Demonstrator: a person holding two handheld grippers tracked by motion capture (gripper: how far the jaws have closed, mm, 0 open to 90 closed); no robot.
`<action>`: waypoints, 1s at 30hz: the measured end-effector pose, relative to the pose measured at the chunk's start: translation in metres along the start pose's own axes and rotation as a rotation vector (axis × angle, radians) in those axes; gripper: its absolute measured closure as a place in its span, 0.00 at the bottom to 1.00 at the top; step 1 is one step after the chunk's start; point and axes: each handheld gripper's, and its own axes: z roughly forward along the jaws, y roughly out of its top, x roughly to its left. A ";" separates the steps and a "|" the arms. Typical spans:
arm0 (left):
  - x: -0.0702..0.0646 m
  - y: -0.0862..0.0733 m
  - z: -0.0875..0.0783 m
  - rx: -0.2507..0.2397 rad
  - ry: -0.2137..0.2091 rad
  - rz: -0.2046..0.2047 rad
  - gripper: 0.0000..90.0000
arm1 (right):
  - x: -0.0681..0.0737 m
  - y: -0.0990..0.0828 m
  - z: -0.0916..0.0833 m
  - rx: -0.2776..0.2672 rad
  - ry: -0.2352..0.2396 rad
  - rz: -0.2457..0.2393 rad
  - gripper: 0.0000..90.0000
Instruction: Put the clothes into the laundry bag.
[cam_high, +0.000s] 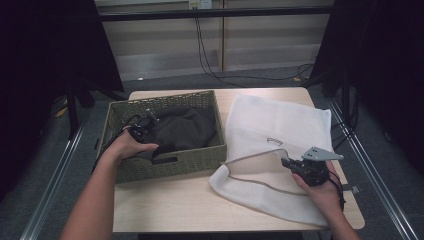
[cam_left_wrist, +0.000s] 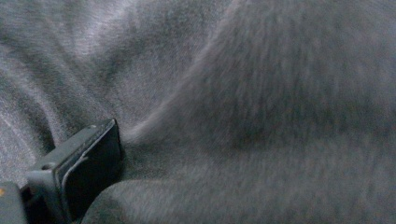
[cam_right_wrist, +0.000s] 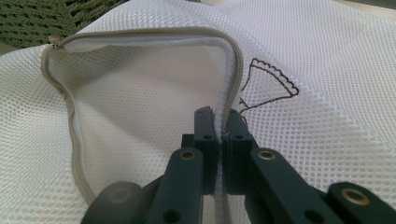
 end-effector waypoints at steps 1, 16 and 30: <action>0.001 0.000 0.006 0.037 0.008 0.007 0.00 | 0.000 0.000 0.000 0.002 0.002 -0.001 0.96; -0.006 -0.001 -0.025 -0.112 -0.016 -0.028 0.80 | 0.000 -0.001 0.001 0.005 0.007 -0.001 0.96; -0.034 -0.045 -0.158 -0.965 -0.001 0.015 0.80 | 0.001 0.000 0.003 0.008 0.011 -0.004 0.96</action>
